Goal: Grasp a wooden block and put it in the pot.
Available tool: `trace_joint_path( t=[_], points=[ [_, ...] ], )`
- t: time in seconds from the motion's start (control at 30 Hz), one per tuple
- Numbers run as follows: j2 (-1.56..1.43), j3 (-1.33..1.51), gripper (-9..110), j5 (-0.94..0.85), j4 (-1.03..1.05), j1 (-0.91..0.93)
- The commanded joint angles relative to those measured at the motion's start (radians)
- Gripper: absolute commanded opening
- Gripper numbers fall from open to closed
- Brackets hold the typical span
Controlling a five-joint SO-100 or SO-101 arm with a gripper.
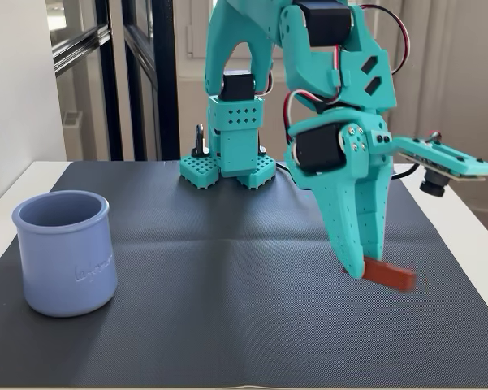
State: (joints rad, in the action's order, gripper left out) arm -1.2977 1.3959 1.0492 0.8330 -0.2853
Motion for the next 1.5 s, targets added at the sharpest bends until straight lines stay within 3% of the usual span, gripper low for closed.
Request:
trace_joint_path(
  t=[0.0, 0.73, 1.17, 1.47],
  points=[
    [-0.141, 0.04, 2, -0.041, 0.002, 0.074],
    [-0.584, 0.423, 2, -0.339, 0.0, 0.638],
    [-0.595, 0.503, 2, -0.469, -0.008, 0.735],
    [-0.591, 0.503, 5, -0.468, -0.006, 0.733]
  ],
)
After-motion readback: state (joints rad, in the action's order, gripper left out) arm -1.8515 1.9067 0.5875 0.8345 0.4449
